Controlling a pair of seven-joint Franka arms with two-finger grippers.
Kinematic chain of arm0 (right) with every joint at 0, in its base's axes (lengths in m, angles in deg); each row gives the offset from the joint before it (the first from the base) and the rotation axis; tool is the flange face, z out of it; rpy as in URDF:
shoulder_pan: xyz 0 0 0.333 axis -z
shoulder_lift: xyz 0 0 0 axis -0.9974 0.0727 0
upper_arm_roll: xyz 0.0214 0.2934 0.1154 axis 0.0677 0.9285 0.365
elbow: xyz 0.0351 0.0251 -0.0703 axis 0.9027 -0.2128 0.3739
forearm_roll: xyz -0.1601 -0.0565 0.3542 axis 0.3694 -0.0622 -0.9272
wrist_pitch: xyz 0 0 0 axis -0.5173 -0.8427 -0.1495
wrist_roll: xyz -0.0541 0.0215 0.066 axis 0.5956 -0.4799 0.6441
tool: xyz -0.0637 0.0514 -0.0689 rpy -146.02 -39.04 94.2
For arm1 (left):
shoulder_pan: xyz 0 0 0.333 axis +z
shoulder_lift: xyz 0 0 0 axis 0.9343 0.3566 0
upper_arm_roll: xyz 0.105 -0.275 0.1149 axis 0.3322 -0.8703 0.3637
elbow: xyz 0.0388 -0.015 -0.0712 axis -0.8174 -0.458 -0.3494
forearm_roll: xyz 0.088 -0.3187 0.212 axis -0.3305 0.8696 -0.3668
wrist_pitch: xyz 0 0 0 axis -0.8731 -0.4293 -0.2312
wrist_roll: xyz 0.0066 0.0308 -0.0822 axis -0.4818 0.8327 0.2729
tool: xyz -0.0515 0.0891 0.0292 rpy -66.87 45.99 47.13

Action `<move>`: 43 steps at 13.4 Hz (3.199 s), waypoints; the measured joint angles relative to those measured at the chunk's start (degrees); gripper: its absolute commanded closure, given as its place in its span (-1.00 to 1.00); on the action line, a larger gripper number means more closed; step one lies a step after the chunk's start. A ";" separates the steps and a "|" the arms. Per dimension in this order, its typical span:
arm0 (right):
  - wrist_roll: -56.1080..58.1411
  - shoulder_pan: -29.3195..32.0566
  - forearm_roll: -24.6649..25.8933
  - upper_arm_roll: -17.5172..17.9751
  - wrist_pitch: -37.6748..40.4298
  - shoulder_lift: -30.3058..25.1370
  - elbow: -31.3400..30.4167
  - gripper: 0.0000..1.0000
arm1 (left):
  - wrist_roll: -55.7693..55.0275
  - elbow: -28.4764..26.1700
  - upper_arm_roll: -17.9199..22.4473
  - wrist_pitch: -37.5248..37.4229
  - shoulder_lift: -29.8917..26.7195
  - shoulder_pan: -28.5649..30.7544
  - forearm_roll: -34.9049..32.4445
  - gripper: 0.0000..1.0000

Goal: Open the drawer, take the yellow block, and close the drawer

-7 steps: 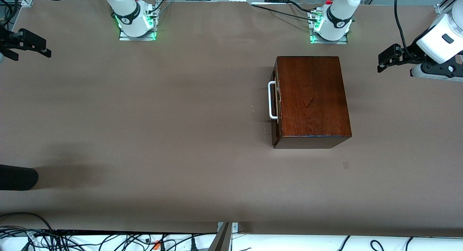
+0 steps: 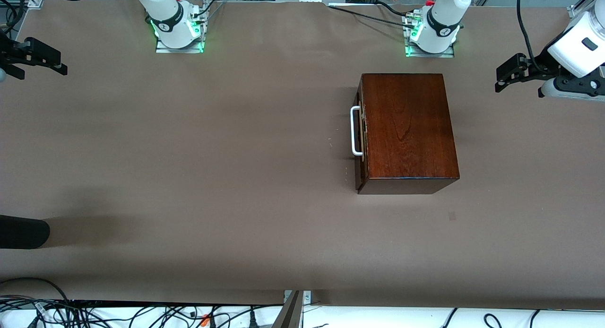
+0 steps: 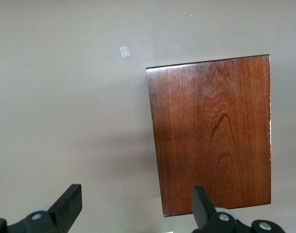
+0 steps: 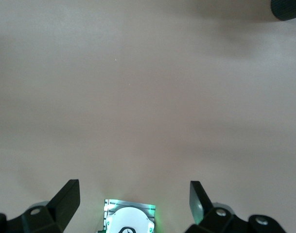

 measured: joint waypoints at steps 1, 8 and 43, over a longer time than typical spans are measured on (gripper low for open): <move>0.00 -0.05 0.00 0.07 0.00 0.00 0.00 -1.00 | 0.00 0.00 0.00 0.00 0.00 0.00 0.00 -1.00; 0.00 -0.24 0.00 0.14 -0.03 0.00 0.00 -1.00 | -0.82 0.19 -4.25 0.10 -0.07 -0.18 0.43 -1.00; 0.00 -0.48 0.01 0.70 -6.63 0.12 0.18 -1.00 | -56.41 -2.62 -37.43 19.79 33.27 -8.20 -29.82 -1.00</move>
